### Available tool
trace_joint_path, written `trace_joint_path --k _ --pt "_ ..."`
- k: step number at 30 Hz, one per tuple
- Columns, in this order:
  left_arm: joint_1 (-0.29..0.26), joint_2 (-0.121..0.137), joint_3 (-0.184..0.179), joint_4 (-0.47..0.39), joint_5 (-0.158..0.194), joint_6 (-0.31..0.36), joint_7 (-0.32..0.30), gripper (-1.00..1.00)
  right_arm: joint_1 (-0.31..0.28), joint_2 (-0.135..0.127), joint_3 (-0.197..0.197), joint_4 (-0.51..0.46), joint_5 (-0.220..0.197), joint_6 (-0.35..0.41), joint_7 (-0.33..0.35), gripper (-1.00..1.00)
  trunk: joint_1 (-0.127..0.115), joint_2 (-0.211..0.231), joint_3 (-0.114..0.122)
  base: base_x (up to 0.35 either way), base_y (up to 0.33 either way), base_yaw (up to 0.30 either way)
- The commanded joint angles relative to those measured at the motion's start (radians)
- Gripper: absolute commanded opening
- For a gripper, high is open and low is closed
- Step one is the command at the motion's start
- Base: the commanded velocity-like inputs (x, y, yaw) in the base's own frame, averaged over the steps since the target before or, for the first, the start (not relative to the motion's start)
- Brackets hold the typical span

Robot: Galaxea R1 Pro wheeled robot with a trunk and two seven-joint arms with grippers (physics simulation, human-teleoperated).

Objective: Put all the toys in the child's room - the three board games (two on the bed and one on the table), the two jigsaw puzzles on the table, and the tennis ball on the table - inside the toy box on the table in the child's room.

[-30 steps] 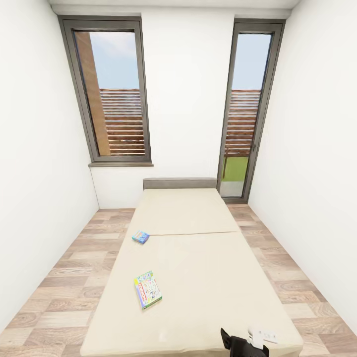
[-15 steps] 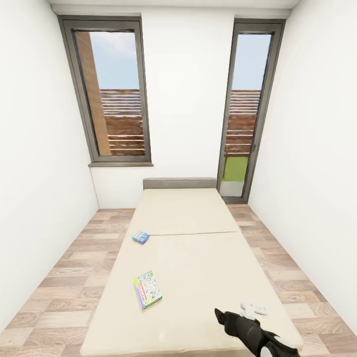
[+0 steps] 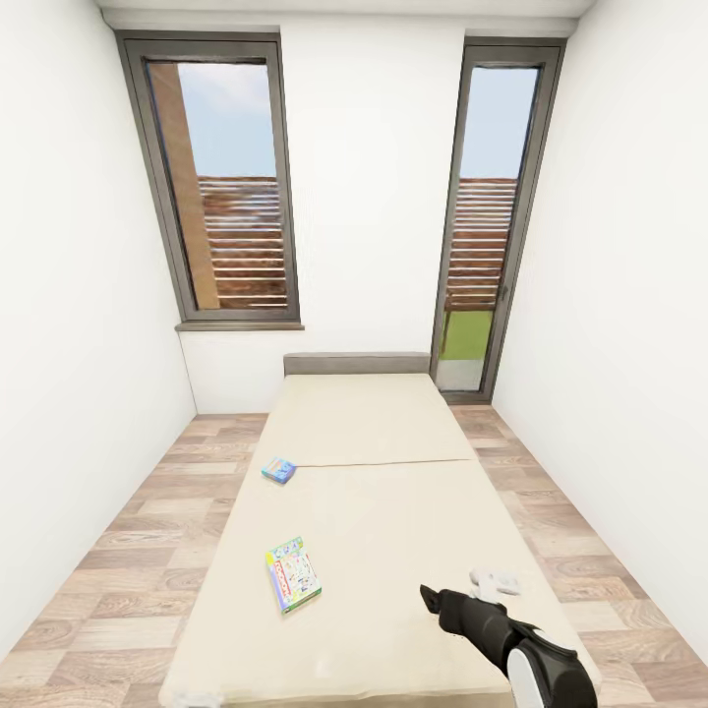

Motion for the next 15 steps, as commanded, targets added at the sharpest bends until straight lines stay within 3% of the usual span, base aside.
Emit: trace_joint_path --k 1,5,11,15 --pt "0.000 0.002 0.019 -0.034 0.000 0.041 -0.013 1.00 -0.011 0.001 -0.002 -0.001 -0.001 0.006 0.002 1.00 0.000 -0.001 0.000 0.000 0.000 0.000" --pt "-0.004 0.004 0.053 -0.131 0.000 0.144 -0.039 1.00 -0.037 0.002 -0.002 -0.001 0.000 0.007 -0.008 1.00 0.000 -0.001 0.000 0.000 0.000 0.000" --pt "-0.023 0.000 0.066 -0.268 0.001 0.289 -0.067 1.00 -0.080 0.002 -0.002 -0.001 0.000 0.017 -0.043 1.00 0.000 -0.001 0.000 0.000 0.000 0.000" --pt "-0.083 -0.010 0.068 -0.360 0.000 0.401 -0.077 1.00 -0.125 0.001 -0.002 0.000 0.001 0.066 -0.070 1.00 0.000 -0.001 0.000 0.000 0.000 0.000"
